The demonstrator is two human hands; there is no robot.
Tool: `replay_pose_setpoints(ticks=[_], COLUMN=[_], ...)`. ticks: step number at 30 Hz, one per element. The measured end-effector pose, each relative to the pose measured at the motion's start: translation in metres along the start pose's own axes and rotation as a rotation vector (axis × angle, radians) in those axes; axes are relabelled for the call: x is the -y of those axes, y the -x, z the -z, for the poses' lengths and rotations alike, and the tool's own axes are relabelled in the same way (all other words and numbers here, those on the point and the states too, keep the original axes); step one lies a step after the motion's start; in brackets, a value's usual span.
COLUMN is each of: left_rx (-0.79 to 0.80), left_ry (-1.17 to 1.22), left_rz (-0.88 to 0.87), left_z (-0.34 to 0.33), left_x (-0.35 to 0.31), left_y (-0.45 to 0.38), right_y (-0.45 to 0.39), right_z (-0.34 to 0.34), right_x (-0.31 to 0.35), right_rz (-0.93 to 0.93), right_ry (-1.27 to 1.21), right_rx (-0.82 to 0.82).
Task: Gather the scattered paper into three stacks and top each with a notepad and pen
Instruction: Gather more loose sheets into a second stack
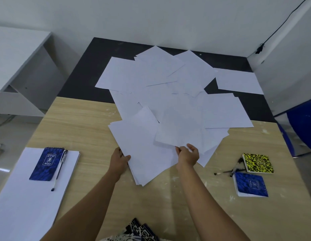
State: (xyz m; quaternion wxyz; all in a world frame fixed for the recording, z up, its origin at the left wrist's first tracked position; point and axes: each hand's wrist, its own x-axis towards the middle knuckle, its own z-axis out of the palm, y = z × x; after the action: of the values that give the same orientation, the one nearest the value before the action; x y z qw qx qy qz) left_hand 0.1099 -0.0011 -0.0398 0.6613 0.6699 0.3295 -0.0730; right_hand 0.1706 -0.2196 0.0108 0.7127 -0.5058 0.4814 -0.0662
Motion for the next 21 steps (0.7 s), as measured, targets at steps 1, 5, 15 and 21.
replay_pose_setpoints(ticks=[1,5,15,21], left_rx=[-0.002,0.004,0.026,0.026], left_ry=[0.003,0.04,0.04,0.014], left_rz=[-0.002,0.015,0.016,0.018], left_z=[0.0,0.001,0.003,0.004], left_x=[0.001,0.003,0.008,0.009], left_y=[-0.001,0.0,0.011,0.017], right_y=[0.003,0.01,0.024,0.024], right_z=[0.002,0.008,0.021,0.035], right_x=[-0.001,0.0,-0.009,-0.026], right_rz=[-0.005,-0.074,-0.054,0.051], right_ry=[-0.014,-0.134,0.077,0.532], right_rx=[-0.007,0.004,0.195,0.362])
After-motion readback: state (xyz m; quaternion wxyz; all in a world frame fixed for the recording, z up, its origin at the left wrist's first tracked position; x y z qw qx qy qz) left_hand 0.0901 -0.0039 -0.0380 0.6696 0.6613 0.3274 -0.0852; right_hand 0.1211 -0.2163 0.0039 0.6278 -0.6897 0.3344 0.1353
